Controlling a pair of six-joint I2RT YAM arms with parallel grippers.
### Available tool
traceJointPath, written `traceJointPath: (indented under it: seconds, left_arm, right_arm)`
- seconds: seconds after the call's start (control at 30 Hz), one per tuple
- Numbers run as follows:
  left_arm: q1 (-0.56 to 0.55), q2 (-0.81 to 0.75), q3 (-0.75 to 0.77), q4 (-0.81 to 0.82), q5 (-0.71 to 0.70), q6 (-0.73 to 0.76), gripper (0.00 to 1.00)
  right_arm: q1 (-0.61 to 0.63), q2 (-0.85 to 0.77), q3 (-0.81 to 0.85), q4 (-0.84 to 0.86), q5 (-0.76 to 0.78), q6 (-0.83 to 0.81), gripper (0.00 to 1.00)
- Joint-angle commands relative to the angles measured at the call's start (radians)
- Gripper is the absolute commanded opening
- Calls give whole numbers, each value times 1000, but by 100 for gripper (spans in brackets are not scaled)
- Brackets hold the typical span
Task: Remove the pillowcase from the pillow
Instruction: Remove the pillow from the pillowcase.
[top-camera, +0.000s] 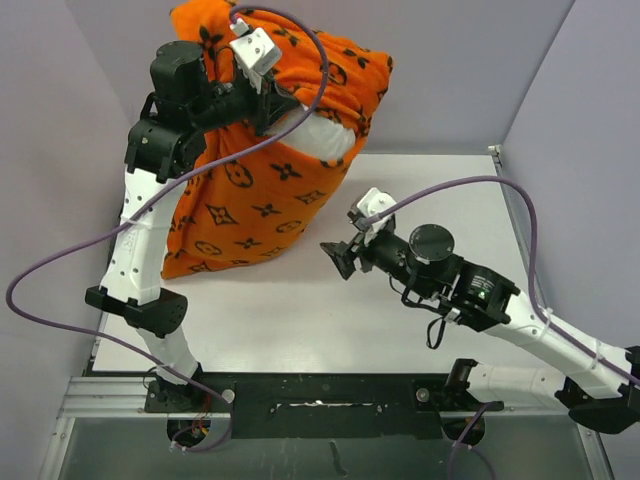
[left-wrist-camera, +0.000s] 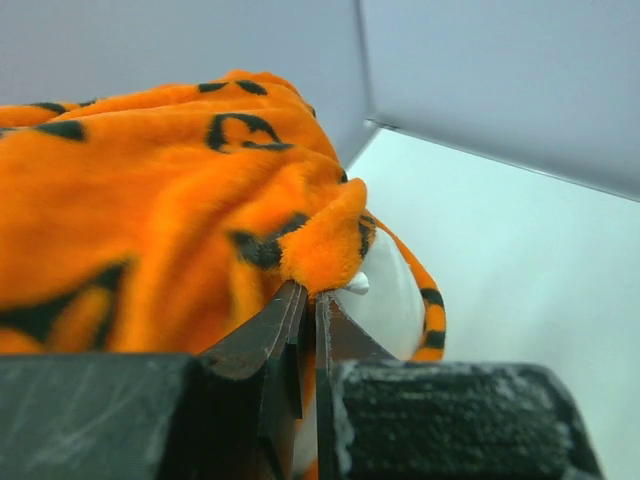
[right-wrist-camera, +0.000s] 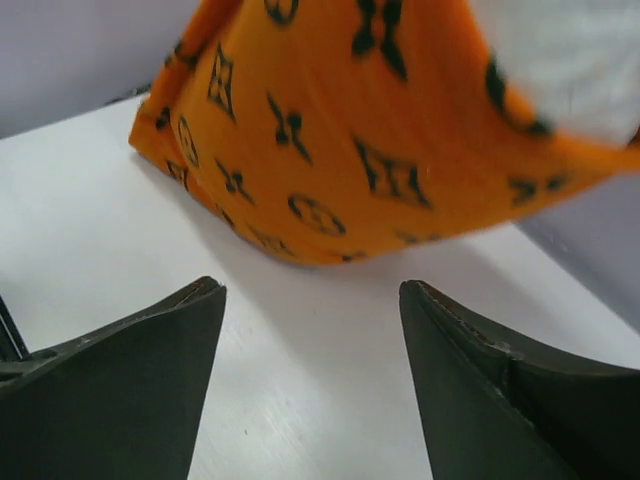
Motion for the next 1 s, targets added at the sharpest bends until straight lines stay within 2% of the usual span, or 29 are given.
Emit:
traceJointPath:
  seconds: [0.0, 0.13, 0.27, 0.37, 0.53, 0.57, 0.67, 0.83, 0.97]
  left_arm:
    - [2, -94, 82, -28, 149, -121, 0]
    - [-39, -118, 55, -36, 149, -141, 0]
    - [-89, -147, 23, -21, 122, -144, 0]
    - [-125, -157, 20, -28, 111, -143, 0]
    - [-173, -170, 6, -59, 108, -152, 0]
    - [-175, -175, -4, -56, 108, -160, 0]
    - [-183, -183, -21, -52, 111, -188, 0]
    - [-190, -179, 0, -80, 122, -197, 0]
    - [-191, -182, -7, -88, 128, -197, 0]
  right_arm:
    - [31, 109, 150, 182, 12, -120, 74]
    - [-59, 218, 312, 140, -100, -96, 75]
    - [-139, 256, 333, 152, -196, -25, 73]
    - [-153, 277, 330, 165, -187, -19, 73]
    - [-197, 302, 329, 220, -200, 27, 80]
    - [-205, 306, 330, 231, -206, 40, 82]
    - [-208, 331, 340, 244, -188, 29, 98]
    - [-209, 294, 258, 359, -82, -37, 98]
    - [-215, 265, 242, 389, -47, -70, 98]
